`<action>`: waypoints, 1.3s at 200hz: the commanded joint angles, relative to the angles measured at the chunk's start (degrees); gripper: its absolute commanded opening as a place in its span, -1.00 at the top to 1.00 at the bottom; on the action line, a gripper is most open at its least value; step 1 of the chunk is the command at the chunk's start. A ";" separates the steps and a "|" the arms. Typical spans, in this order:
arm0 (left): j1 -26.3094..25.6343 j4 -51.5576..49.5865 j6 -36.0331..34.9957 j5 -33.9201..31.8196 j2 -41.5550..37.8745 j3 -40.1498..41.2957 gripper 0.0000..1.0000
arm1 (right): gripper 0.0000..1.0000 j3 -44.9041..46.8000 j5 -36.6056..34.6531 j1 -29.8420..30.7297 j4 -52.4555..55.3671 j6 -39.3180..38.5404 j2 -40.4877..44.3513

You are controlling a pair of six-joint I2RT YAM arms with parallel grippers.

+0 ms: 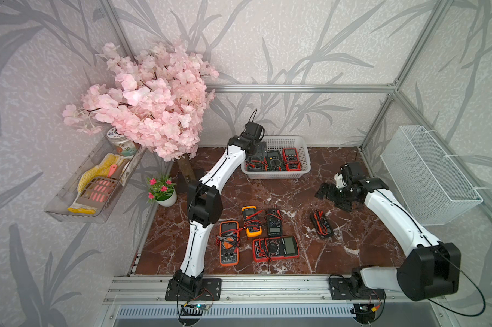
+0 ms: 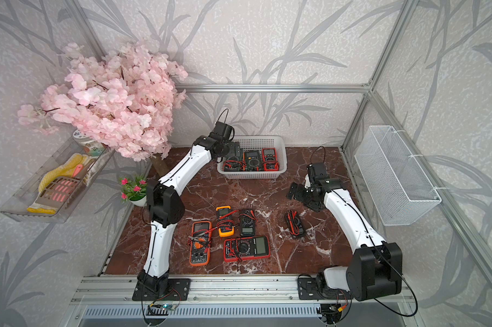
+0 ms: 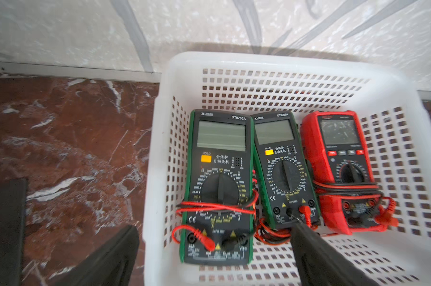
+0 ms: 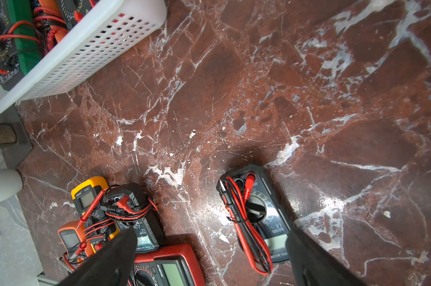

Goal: Put the multimeter into the basket
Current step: Place the multimeter in the basket, then pick up the multimeter from the center of the board.

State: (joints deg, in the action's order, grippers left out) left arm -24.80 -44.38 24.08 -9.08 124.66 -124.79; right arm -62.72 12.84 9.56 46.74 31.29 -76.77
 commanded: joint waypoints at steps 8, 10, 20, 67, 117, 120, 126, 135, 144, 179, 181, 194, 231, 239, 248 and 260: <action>-0.12 -0.30 3.24 -0.90 -10.43 10.47 -1.00 | -0.99 -0.88 -1.65 3.00 0.74 -0.98 2.03; -0.15 -0.32 3.45 -0.82 -11.16 11.18 -1.00 | -0.99 -0.91 -1.74 3.29 0.72 -0.86 2.08; -0.13 -0.25 4.50 -0.38 -14.45 15.82 -1.00 | -0.98 -0.74 -2.02 4.64 0.33 -0.41 2.51; -0.72 -0.39 7.99 -0.23 -30.71 36.78 -1.00 | -0.99 -0.18 -3.32 13.04 -3.35 2.28 3.51; -3.04 0.16 12.21 -0.66 -46.54 57.16 -1.00 | -0.99 -3.69 -5.10 18.76 -5.60 2.01 0.40; -3.33 0.25 12.52 -0.68 -47.39 58.33 -1.00 | -0.99 -4.03 -5.11 18.95 -5.66 1.92 0.13; -3.93 0.26 13.40 -0.91 -49.21 60.42 -1.00 | -0.99 -4.53 -5.41 19.45 -5.68 1.86 -0.35; -4.85 0.18 14.57 -1.16 -51.76 63.24 -1.00 | -0.99 -5.47 -5.63 20.10 -5.91 1.77 -1.18; -5.79 -0.17 15.93 -1.52 -54.11 65.83 -1.00 | -0.98 -6.29 -5.71 20.47 -5.93 1.68 -2.06; -10.16 -0.66 21.45 -2.92 -62.02 74.75 -1.00 | -0.99 -9.05 -5.92 21.40 -5.97 1.99 -4.82; -10.37 -0.70 21.80 -2.88 -62.33 75.17 -1.00 | -0.99 -9.19 -5.90 21.45 -6.01 1.97 -4.93; -12.64 -1.06 24.13 -3.49 -64.46 77.60 -1.00 | -0.99 -10.14 -5.89 21.60 -5.72 1.73 -5.76; -20.50 -2.65 30.48 -6.03 -70.38 83.86 -1.00 | -0.99 -11.64 -5.90 21.60 -4.60 0.73 -7.45; -22.02 -3.29 31.75 -6.86 -71.22 84.80 -1.00 | -0.98 -11.72 -5.88 21.56 -4.45 0.62 -7.68; -23.47 -4.18 32.76 -7.63 -71.95 85.67 -1.00 | -0.98 -11.73 -5.81 21.56 -4.34 0.53 -7.91; -24.86 -5.30 34.02 -8.70 -72.73 86.65 -1.00 | -0.99 -11.83 -5.72 21.56 -4.29 0.50 -8.12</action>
State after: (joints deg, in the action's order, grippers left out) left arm -47.22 -46.33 52.93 -13.87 53.69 -40.05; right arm -73.17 7.79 30.81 41.23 32.67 -84.23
